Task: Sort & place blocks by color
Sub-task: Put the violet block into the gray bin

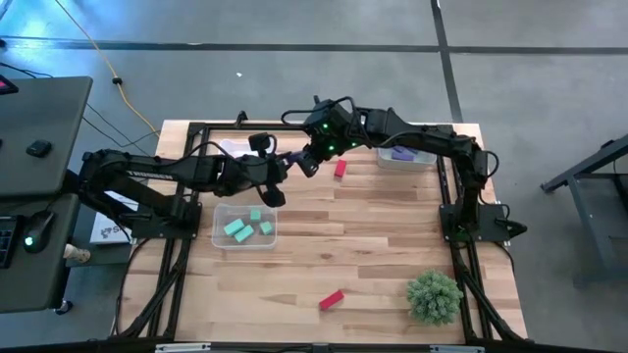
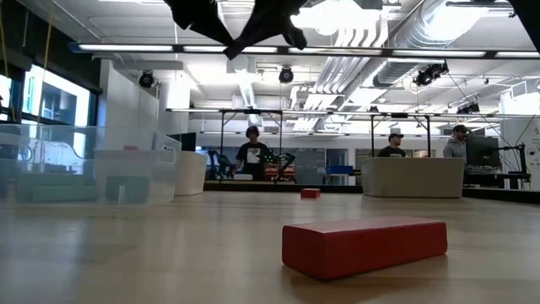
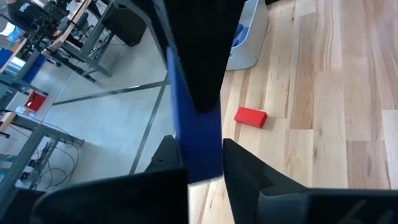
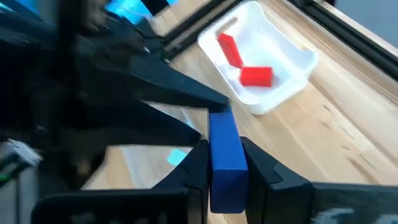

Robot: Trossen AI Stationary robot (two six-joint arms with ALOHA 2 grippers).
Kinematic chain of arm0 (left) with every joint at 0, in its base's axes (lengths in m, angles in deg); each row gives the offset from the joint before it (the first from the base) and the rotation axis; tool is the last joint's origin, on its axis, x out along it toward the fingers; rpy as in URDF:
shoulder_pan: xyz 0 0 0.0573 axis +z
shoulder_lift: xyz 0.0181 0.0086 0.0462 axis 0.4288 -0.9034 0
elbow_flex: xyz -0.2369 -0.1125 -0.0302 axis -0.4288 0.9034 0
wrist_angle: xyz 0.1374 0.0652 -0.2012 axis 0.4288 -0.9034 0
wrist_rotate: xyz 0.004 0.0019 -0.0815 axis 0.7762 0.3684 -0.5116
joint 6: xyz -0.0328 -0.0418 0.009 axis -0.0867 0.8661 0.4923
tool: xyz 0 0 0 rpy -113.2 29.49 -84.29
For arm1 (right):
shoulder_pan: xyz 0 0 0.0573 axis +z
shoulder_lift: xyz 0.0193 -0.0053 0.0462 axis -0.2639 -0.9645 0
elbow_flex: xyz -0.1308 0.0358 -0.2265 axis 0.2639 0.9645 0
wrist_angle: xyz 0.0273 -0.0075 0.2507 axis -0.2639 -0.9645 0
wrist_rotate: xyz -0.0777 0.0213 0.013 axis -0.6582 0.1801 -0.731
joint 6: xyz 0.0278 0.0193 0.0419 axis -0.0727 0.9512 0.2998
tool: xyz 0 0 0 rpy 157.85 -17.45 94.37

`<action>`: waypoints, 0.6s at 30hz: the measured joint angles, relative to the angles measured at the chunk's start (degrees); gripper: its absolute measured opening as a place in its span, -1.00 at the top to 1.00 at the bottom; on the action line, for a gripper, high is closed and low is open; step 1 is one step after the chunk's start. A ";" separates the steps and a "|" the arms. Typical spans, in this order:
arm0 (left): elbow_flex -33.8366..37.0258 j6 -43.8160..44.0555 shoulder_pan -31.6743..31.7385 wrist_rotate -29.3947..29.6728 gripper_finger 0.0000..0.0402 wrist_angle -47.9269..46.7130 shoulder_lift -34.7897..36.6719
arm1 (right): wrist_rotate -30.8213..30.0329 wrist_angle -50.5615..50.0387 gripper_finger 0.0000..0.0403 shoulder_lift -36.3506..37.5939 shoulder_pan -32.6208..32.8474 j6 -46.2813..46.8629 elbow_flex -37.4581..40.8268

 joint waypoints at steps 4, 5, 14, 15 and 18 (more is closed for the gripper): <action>0.00 0.73 -0.02 0.02 0.68 -0.15 0.00 | -0.84 -2.46 0.81 0.00 -0.91 -1.42 0.00; 0.00 1.37 -0.02 0.04 0.64 -0.13 0.00 | -1.35 -3.35 0.80 0.00 -1.08 -1.95 0.00; 0.00 7.27 1.62 0.37 0.47 -0.26 0.00 | -6.95 -13.23 0.79 0.00 -3.34 -8.66 -0.02; 0.00 7.92 1.88 0.41 0.47 -0.26 0.00 | -8.50 -14.71 0.79 0.00 -3.65 -9.44 -0.02; 0.00 9.19 2.71 0.46 0.48 -0.29 0.00 | -13.54 -19.11 0.79 0.00 -4.53 -11.44 -0.02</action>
